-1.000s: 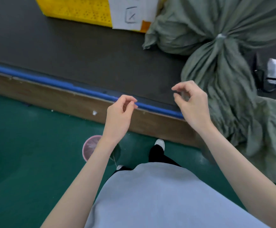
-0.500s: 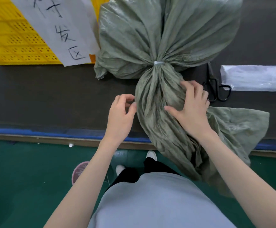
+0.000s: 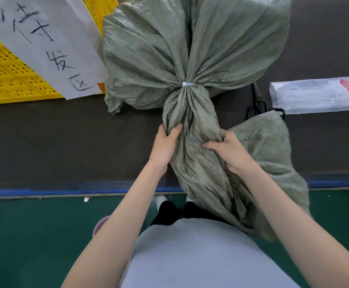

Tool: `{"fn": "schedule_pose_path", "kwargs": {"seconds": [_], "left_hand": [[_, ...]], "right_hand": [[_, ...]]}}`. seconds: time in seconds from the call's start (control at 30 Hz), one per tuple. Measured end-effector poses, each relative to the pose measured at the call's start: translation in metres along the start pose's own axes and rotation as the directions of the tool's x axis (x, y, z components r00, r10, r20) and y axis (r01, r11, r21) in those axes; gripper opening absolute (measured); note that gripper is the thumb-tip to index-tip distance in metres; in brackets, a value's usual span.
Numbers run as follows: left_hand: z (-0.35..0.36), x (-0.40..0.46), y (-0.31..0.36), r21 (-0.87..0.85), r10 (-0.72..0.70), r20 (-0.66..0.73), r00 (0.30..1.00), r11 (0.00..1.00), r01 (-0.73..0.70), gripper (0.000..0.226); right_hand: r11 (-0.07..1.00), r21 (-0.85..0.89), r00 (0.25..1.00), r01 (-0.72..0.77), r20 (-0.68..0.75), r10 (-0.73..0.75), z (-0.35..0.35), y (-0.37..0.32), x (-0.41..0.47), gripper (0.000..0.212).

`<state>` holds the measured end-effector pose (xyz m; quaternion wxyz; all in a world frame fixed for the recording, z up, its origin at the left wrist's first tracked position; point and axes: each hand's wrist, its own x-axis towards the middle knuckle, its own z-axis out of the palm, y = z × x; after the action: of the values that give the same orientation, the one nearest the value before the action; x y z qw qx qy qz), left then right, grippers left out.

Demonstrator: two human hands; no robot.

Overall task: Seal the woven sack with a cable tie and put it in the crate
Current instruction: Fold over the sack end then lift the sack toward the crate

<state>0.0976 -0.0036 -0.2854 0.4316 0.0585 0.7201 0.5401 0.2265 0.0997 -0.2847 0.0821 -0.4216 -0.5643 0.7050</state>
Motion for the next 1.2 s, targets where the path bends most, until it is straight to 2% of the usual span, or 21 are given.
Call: {"fn": "schedule_pose_path", "kwargs": {"seconds": [0.1, 0.23, 0.33, 0.5, 0.57, 0.67, 0.73, 0.83, 0.9, 1.0, 1.1, 1.2], "left_hand": [[-0.009, -0.004, 0.009, -0.085, 0.057, 0.003, 0.998, 0.995, -0.057, 0.059], [-0.026, -0.029, 0.014, 0.000, 0.114, 0.042, 0.993, 0.993, -0.114, 0.095], [-0.029, -0.053, 0.010, 0.080, 0.098, 0.073, 0.993, 0.991, -0.103, 0.118], [-0.018, -0.066, -0.009, 0.101, -0.030, 0.081, 0.996, 0.995, 0.022, 0.122], [-0.016, -0.062, -0.012, 0.064, -0.093, 0.038, 0.995, 0.994, 0.090, 0.108], [-0.023, -0.057, -0.009, -0.020, -0.164, 0.058, 0.985, 0.986, 0.166, 0.048], [-0.035, -0.054, -0.002, 0.021, -0.134, 0.044, 0.990, 0.991, 0.133, 0.016], [-0.063, -0.048, 0.012, 0.189, 0.069, -0.059, 0.996, 0.980, -0.056, 0.016], [-0.077, -0.049, 0.022, 0.341, 0.241, -0.098, 0.965, 0.920, -0.195, 0.029], [-0.091, -0.053, 0.037, 0.500, 0.427, -0.012, 0.904, 0.785, -0.365, 0.051], [-0.101, -0.050, 0.046, 0.629, 0.564, 0.090, 0.821, 0.607, -0.486, 0.045], [-0.107, -0.041, 0.059, 0.787, 0.722, 0.153, 0.674, 0.323, -0.525, 0.043]], "right_hand": [[0.960, 0.280, 1.000, -0.007, -0.006, 0.009, 0.013, -0.015, 0.000, 0.027], [0.851, 0.525, 0.996, -0.003, -0.077, 0.052, 0.028, -0.041, 0.008, 0.027], [0.808, 0.588, 0.995, 0.035, -0.098, 0.028, 0.039, -0.057, 0.013, 0.024], [0.811, 0.582, 0.997, 0.058, -0.076, -0.016, 0.062, -0.064, 0.017, 0.035], [0.816, 0.574, 0.997, 0.067, -0.069, -0.033, 0.065, -0.066, 0.017, 0.029], [0.816, 0.573, 0.997, 0.078, -0.065, -0.050, 0.063, -0.068, 0.016, 0.028], [0.824, 0.562, 0.997, 0.073, -0.029, -0.069, 0.056, -0.069, 0.016, 0.035], [0.906, 0.414, 0.995, 0.088, 0.014, -0.103, 0.045, -0.071, 0.012, 0.032], [0.954, 0.261, 0.988, 0.151, -0.002, -0.156, 0.041, -0.069, 0.009, 0.023], [0.968, 0.015, 0.965, 0.250, -0.083, -0.247, 0.037, -0.062, 0.007, 0.012], [0.921, -0.191, 0.904, 0.338, -0.206, -0.375, 0.035, -0.055, 0.003, 0.026], [0.848, -0.344, 0.818, 0.402, -0.282, -0.502, 0.033, -0.045, 0.002, 0.042]]}}
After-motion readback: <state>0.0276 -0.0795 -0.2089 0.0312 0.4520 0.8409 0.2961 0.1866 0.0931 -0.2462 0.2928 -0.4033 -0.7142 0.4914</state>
